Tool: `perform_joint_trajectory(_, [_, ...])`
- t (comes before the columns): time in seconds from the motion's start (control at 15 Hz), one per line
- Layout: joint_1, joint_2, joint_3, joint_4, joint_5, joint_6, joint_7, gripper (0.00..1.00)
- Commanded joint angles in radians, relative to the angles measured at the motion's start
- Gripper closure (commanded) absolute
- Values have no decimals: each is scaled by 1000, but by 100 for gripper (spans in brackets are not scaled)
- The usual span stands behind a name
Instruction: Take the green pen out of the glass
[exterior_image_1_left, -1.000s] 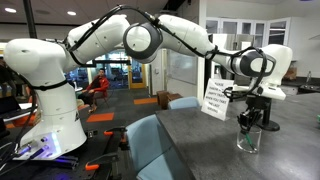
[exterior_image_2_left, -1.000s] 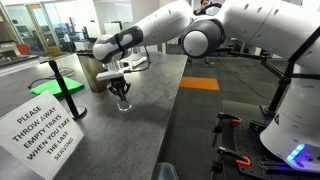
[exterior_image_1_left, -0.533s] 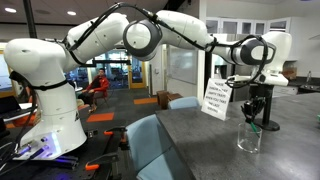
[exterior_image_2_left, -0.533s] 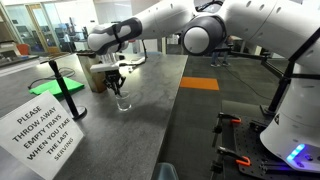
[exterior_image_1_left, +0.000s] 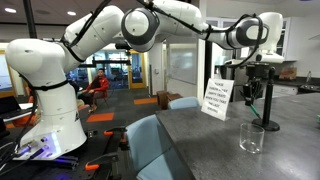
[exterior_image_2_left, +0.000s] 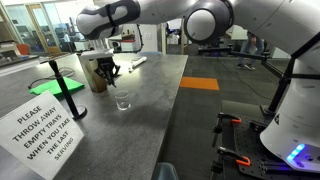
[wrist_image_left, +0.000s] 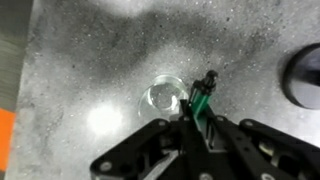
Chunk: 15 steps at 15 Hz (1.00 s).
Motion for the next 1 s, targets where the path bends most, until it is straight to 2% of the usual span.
perform_joint_trajectory(0.0, [39,-160,-71,-229,-82,46,28,97])
perform_joint_trajectory(0.27, [94,-253,-136,-400,-213,127,21,97])
perform_joint_trajectory(0.67, [153,-383,-103,-699,-276,246,47,97])
perform_joint_trajectory(0.93, [189,-509,-117,-911,-335,352,112,97])
